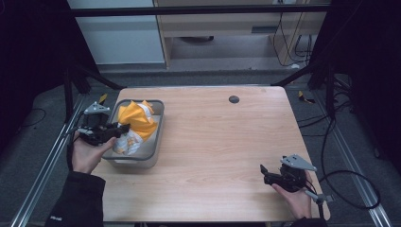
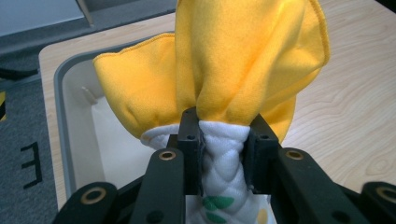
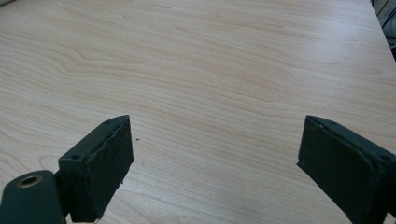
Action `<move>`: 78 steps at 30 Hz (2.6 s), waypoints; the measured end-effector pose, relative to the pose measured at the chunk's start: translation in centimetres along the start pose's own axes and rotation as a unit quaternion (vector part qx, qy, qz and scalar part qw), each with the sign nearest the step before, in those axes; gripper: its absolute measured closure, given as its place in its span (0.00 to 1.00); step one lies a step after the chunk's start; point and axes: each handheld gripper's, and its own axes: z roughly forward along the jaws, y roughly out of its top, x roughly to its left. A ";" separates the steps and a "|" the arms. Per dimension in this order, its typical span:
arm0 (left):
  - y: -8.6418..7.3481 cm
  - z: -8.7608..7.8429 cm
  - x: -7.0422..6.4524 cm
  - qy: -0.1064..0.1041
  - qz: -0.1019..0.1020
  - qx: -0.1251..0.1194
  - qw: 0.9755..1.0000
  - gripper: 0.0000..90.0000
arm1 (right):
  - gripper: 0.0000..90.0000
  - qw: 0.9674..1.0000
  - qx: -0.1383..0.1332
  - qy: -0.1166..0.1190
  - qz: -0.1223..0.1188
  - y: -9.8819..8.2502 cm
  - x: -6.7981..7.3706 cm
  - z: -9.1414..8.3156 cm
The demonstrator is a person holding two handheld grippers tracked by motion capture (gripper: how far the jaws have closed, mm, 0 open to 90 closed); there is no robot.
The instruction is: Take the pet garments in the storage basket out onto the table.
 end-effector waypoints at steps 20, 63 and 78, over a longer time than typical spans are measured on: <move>1.8 -1.2 -4.3 -0.043 0.053 -0.015 0.998 0.80 | 0.11 1.000 -0.008 -0.003 -0.001 0.0 -0.1 -0.1; 1.8 5.5 -13.6 -0.145 0.152 0.039 0.977 0.80 | 0.11 1.000 -0.011 -0.019 0.005 -0.3 -1.1 -0.2; 0.0 9.0 -16.1 -0.173 0.177 0.071 0.966 0.80 | 0.11 1.000 -0.008 -0.025 0.008 -0.4 -1.4 -0.2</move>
